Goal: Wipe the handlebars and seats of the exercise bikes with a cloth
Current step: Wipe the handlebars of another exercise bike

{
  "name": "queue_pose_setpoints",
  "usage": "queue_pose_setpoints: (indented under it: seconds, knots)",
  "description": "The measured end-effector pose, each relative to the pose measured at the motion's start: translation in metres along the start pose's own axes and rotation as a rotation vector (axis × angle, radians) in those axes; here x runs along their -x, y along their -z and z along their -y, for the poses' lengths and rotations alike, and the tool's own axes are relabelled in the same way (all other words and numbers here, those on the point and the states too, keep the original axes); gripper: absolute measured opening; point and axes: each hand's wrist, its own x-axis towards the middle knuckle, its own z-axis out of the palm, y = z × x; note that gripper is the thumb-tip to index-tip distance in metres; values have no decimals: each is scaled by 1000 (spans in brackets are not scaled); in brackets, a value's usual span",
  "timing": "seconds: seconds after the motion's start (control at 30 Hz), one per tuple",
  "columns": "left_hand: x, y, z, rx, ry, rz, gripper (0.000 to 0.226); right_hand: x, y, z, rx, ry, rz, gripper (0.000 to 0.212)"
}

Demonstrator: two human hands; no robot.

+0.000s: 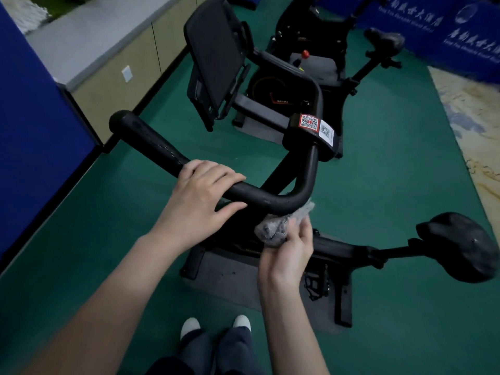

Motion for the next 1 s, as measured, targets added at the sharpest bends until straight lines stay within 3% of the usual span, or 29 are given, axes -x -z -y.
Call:
queue_pose_setpoints:
  seconds: [0.07,0.2,0.4,0.47,0.57,0.83,0.93,1.0]
  knots:
    - [0,0,0,-2,1,-6,43,-4,-2,3,225,265,-76,42]
    - [0,0,0,13,6,-17,42,-11,-2,4,649,737,25,41]
    - [0,-2,-1,7,0,-24,42,-8,1,7,1073,1107,462,38]
    - [0,-2,0,2,0,-22,42,-16,3,20,1191,1124,574,39]
    - [0,-2,0,8,0,-19,42,-30,4,40,1344,1108,530,33]
    - [-1,4,-3,19,19,15,46,-6,-11,18,1261,1081,582,32]
    - [-1,5,-4,20,32,9,50,-7,-15,31,1435,1043,653,33]
    - [-1,6,-6,11,50,6,53,-17,-19,47,1589,1042,613,26]
